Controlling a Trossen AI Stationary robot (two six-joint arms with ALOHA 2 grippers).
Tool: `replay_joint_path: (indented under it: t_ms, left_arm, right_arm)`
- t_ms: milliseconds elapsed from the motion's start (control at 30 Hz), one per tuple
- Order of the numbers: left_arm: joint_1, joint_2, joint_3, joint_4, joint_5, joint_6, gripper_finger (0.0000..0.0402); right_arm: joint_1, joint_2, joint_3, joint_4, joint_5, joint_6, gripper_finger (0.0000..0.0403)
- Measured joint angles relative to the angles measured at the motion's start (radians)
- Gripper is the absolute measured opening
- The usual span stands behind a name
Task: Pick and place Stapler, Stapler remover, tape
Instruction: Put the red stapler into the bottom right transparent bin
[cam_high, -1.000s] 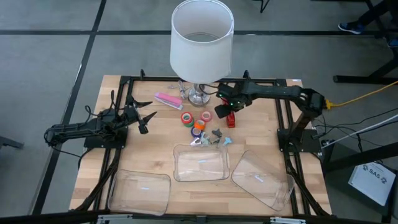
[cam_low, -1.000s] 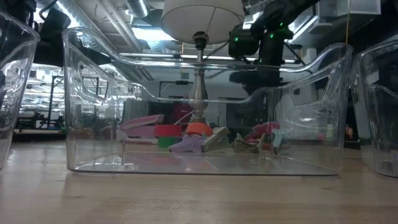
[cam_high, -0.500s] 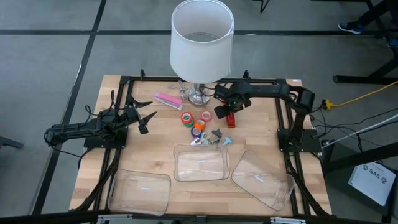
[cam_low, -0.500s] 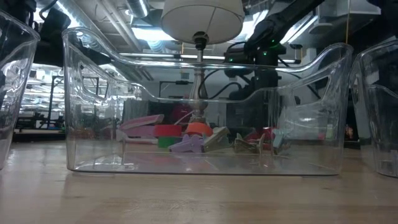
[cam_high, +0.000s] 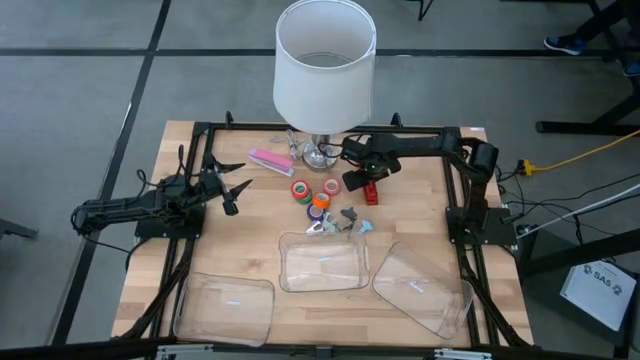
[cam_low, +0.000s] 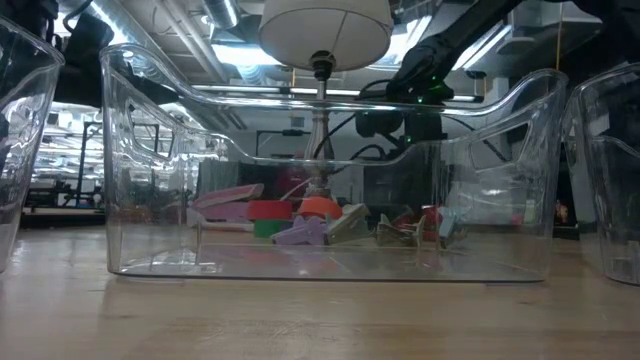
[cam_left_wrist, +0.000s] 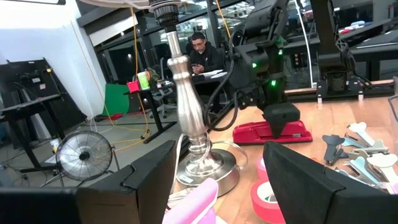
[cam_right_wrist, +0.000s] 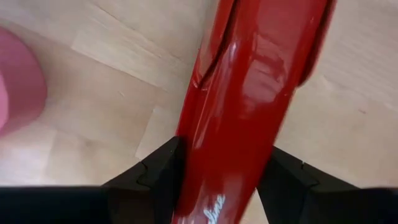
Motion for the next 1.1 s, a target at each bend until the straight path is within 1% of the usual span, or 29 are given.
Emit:
replay_joint_path:
  t_ms: [133, 233, 367, 533, 700, 900, 1100]
  left_arm:
    - [0.0, 0.0, 0.0, 0.0, 0.0, 0.0, 0.0239]
    - [0.0, 0.0, 0.0, 0.0, 0.0, 0.0, 0.0239]
    - [0.0, 0.0, 0.0, 0.0, 0.0, 0.0, 0.0239]
    - [0.0, 0.0, 0.0, 0.0, 0.0, 0.0, 0.0239]
    - [0.0, 0.0, 0.0, 0.0, 0.0, 0.0, 0.0239]
    - [0.0, 0.0, 0.0, 0.0, 0.0, 0.0, 0.0239]
    - [0.0, 0.0, 0.0, 0.0, 0.0, 0.0, 0.0239]
  right_arm:
    - [0.0, 0.004, 0.0, -0.001, 0.0, 0.031, 0.0178]
    - [-0.001, -0.013, -0.001, -0.005, 0.001, 0.062, 0.0153]
    - [-0.001, -0.043, -0.005, -0.026, 0.012, 0.058, 0.0144]
    - [-0.009, -0.097, -0.006, -0.045, 0.015, 0.032, 0.0144]
    - [-0.021, -0.2, -0.006, -0.063, 0.002, 0.005, 0.0144]
    - [-0.021, -0.384, -0.005, -0.08, 0.0, -0.017, 0.0144]
    - [0.018, -0.539, -0.005, -0.148, -0.006, 0.014, 0.0144]
